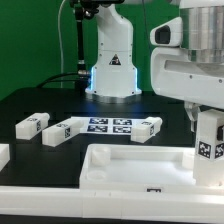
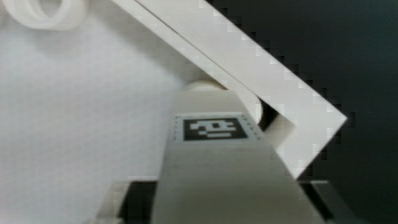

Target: Assemble desk

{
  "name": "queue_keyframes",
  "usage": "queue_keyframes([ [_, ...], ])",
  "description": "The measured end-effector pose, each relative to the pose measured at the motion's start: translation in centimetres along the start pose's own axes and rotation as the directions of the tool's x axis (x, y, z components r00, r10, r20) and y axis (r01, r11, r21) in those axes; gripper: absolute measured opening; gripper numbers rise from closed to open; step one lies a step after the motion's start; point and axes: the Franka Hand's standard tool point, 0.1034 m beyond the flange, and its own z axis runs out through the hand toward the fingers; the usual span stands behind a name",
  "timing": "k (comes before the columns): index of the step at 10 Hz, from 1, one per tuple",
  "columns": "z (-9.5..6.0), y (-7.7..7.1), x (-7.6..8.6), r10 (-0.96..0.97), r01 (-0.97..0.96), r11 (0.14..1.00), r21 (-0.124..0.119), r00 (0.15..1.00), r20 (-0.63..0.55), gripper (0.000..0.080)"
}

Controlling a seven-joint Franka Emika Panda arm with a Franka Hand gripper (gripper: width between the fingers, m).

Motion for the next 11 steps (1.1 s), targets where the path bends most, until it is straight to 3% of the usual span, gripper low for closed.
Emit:
queue_keyframes([
  [1, -0.01, -0.26, 0.08, -0.006, 0.006, 1.0, 0.008, 1.0, -0.005, 0.029],
  [2, 0.04, -0.25, 0.03, -0.011, 0.011, 1.0, 0.008, 1.0, -0.005, 0.0473],
  [3, 0.04, -0.26, 0.02, -0.057, 0.057, 0.998, 0.007, 0.998, -0.005, 0.0593],
  [6, 0.15, -0.48, -0.59, -0.399, 0.399, 0.917, -0.012, 0.917, -0.016, 0.0637],
  [11, 0.14, -0.56, -0.61, -0.665, 0.665, 0.747, -0.015, 0.747, -0.014, 0.0649],
])
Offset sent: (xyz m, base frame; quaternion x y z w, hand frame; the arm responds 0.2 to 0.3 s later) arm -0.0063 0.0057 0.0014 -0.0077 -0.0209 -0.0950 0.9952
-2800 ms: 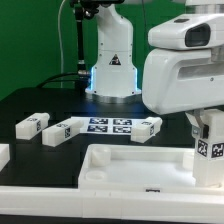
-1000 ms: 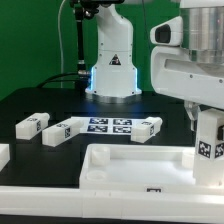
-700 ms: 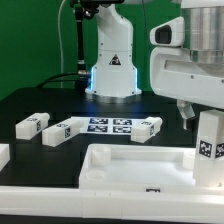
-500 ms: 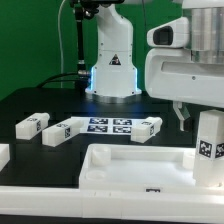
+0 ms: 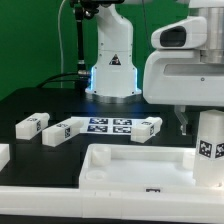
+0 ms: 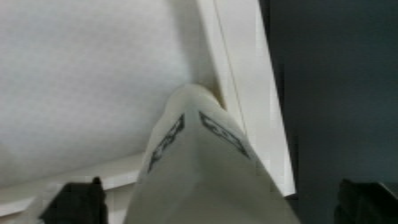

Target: Assemble desk

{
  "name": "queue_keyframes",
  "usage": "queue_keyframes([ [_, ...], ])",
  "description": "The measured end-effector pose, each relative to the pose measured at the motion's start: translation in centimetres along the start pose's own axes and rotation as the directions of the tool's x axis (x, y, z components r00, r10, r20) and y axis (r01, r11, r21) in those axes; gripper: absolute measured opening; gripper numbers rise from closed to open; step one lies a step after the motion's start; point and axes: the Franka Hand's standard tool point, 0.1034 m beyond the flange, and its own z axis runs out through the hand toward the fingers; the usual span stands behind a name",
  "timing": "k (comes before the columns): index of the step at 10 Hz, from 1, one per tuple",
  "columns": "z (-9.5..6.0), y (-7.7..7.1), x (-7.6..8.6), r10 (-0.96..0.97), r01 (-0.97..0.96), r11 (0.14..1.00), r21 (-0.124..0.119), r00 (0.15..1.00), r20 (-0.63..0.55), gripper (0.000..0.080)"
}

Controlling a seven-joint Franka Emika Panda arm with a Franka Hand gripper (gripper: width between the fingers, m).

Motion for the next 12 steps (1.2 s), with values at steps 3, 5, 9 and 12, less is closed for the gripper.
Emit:
queue_keyframes([
  [3, 0.14, -0.21, -0.07, -0.274, 0.274, 0.961, -0.026, 0.962, -0.012, 0.0649],
  [5, 0.42, -0.26, -0.13, -0.41, 0.409, 0.912, -0.029, 0.912, -0.02, 0.0649],
  [9, 0.54, 0.23, -0.1, -0.513, 0.513, 0.858, -0.03, 0.858, -0.013, 0.052],
  [12, 0.56, 0.29, -0.09, -0.513, 0.512, 0.858, -0.031, 0.859, -0.013, 0.0288],
])
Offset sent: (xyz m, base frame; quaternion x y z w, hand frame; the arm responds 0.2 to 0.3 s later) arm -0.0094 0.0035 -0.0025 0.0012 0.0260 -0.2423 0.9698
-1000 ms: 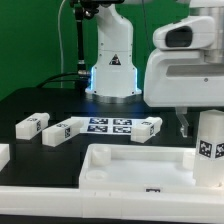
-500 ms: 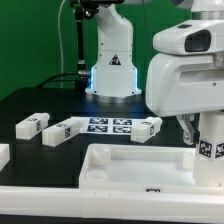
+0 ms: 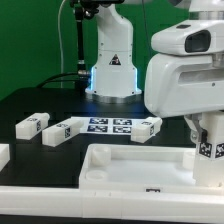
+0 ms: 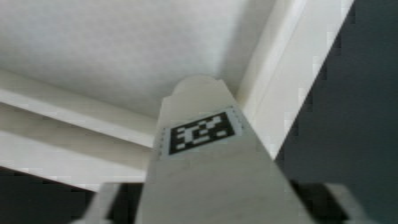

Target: Assemble desk

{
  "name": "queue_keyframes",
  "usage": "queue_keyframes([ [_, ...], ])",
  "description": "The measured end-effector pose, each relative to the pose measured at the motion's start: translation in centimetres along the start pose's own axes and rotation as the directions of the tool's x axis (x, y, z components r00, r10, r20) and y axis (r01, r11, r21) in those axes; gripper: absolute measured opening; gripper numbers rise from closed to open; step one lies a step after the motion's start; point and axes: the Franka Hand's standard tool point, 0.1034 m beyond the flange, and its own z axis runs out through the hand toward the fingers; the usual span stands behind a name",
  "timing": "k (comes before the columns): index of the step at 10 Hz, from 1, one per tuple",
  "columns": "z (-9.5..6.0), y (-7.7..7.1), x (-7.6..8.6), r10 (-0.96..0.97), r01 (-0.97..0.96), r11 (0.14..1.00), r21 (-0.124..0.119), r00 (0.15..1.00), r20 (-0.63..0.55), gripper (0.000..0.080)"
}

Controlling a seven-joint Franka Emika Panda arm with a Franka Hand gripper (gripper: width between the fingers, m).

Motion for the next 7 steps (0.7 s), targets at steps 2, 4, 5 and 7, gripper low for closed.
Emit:
queue_keyframes([
  [2, 0.0, 0.0, 0.0, 0.025, -0.025, 1.0, 0.0, 1.0, 0.0, 0.0288],
  [4, 0.0, 0.02, 0.0, 0.027, -0.027, 1.0, 0.001, 1.0, 0.0, 0.0288],
  [5, 0.03, 0.13, -0.02, 0.165, -0.165, 0.986, 0.012, 0.986, -0.002, 0.0288],
  [7, 0.01, 0.35, 0.02, 0.365, -0.365, 0.931, 0.027, 0.931, -0.002, 0.0289],
])
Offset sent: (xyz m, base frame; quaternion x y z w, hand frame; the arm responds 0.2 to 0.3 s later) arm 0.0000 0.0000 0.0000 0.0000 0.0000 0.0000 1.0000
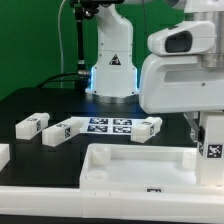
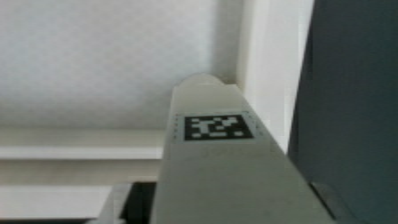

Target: Assemble desk

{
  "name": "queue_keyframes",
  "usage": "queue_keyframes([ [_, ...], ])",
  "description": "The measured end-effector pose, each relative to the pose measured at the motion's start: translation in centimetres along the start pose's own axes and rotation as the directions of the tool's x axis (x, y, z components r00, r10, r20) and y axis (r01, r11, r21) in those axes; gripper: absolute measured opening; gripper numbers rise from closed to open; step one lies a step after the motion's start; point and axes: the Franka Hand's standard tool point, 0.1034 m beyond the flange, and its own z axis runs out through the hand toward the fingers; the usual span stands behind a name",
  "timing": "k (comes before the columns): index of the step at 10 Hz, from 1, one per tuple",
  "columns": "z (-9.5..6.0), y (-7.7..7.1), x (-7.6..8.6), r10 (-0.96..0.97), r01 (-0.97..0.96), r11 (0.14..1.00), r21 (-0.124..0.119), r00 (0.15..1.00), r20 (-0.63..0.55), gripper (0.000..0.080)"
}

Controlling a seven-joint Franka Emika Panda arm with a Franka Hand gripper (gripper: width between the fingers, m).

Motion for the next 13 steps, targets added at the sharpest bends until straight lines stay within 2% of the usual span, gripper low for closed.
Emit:
queue_keyframes([
  [4, -0.01, 0.2, 0.09, 0.35, -0.349, 0.937, 0.016, 0.937, -0.011, 0.029],
  [6, -0.02, 0.34, 0.12, 0.541, -0.541, 0.841, 0.022, 0.841, -0.004, 0.029],
  [8, -0.01, 0.55, 0.13, 0.768, -0.768, 0.64, 0.038, 0.64, 0.014, 0.029],
  [12, -0.04, 0.58, 0.2, 0.894, -0.895, 0.444, 0.044, 0.445, 0.043, 0.029],
  [13, -0.02, 0.48, 0.18, 0.906, -0.907, 0.418, 0.044, 0.42, 0.045, 0.0375],
])
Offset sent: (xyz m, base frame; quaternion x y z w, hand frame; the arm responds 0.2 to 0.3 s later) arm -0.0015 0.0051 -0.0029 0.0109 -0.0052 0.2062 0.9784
